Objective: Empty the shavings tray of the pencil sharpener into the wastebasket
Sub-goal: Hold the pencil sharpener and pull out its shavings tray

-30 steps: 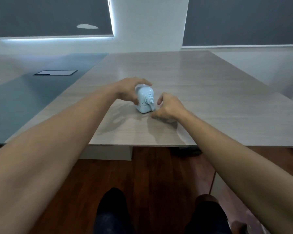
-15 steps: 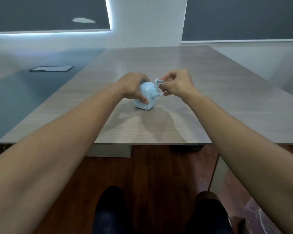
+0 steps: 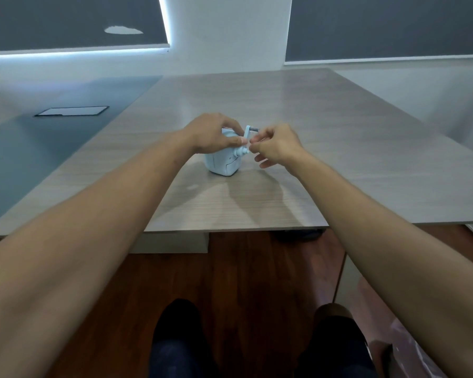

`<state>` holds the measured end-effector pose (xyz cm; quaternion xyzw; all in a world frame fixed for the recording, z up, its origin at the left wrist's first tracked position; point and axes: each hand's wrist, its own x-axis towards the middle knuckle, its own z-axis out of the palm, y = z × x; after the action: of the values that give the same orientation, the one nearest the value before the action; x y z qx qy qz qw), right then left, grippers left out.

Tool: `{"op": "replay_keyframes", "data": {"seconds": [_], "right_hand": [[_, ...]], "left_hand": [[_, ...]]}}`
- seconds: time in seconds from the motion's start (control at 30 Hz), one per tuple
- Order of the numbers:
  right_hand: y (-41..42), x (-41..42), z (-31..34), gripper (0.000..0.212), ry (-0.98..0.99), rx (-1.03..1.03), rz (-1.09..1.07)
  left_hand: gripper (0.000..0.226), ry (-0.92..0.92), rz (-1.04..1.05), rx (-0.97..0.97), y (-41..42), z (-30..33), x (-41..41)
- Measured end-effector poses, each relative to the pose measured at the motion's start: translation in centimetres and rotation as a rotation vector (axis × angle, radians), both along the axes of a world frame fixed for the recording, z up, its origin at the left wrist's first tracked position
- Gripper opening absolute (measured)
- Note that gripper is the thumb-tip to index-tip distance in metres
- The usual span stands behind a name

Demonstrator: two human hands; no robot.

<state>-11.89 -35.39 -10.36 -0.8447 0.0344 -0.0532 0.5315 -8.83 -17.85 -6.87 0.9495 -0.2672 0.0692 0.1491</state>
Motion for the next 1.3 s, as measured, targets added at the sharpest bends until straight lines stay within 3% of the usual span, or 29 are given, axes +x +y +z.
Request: {"op": "replay_keyframes", "data": {"seconds": [0.07,0.23,0.3,0.43,0.6,0.73,1.17,1.3], "right_hand": [[-0.1,-0.2,-0.8,0.013,0.057,-0.028,0.022],[0.8,-1.0,-1.8,0.061,0.167,0.063,0.178],[1.4,-1.1,-2.1,0.071,0.161,0.06,0.185],[2.6,-1.0,-2.9,0.05,0.127,0.069,0.142],[3.2,-0.6,-3.3,0.057,0.088,0.095,0.104],[2.9,-0.5,-3.4,0.043,0.074,0.107,0.122],[0.7,-1.2,-3.0,0.042,0.091,0.167,0.142],[-1.0,-1.8,-2.6,0.057,0.119,0.179,0.138]], "left_hand": [[0.032,-0.026,0.034,-0.019,0.0,-0.3,0.1],[0.032,-0.034,0.097,-0.042,-0.3,-0.8,0.5],[0.031,-0.034,0.113,-0.041,-0.3,-0.8,0.5],[0.029,-0.035,0.141,-0.027,-0.2,-0.8,0.6],[0.028,-0.054,0.169,-0.02,-0.2,-0.9,0.7],[0.031,-0.055,0.171,-0.024,-0.2,-1.0,0.7],[0.035,-0.083,0.236,-0.074,-0.7,-1.5,0.2],[0.035,-0.1,0.28,-0.101,-1.1,-1.7,-0.1]]}}
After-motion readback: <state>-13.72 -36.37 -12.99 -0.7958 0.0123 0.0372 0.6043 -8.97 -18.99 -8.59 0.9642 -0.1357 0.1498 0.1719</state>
